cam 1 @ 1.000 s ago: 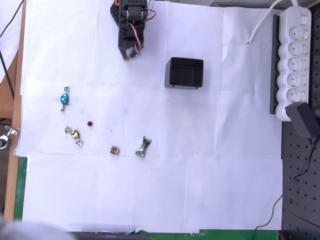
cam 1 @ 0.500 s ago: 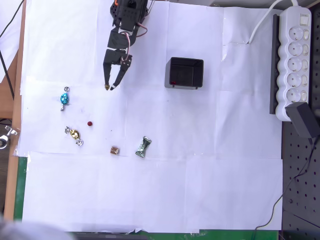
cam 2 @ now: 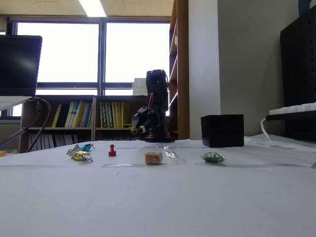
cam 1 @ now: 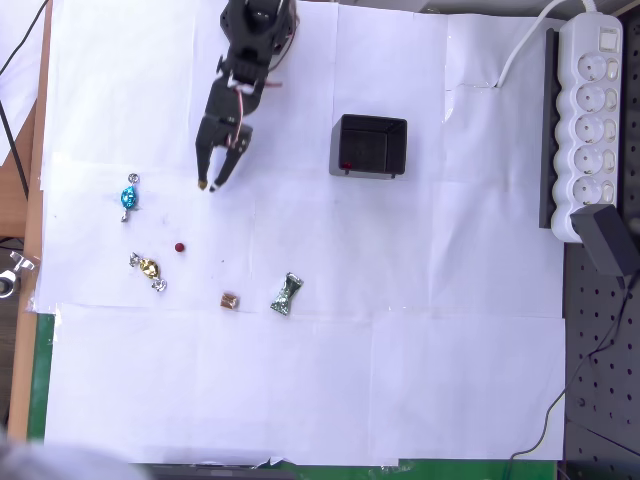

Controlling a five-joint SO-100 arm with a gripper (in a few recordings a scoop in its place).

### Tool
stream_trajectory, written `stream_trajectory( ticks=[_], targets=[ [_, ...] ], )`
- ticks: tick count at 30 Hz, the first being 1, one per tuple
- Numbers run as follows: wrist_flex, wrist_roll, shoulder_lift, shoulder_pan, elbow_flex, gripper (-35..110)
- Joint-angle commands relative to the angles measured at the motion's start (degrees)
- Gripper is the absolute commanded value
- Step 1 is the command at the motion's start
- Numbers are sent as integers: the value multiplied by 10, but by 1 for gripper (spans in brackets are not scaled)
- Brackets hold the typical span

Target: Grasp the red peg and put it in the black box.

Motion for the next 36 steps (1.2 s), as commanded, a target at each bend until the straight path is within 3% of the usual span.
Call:
stream_trajectory(
  ticks=[1,10,26,36],
  targets=[
    [-69,3,36,-5,63,5],
    [-192,-12,174,14,136,7],
    [-83,-51,245,75,243,28],
    [-48,-62,259,69,271,29]
  ],
)
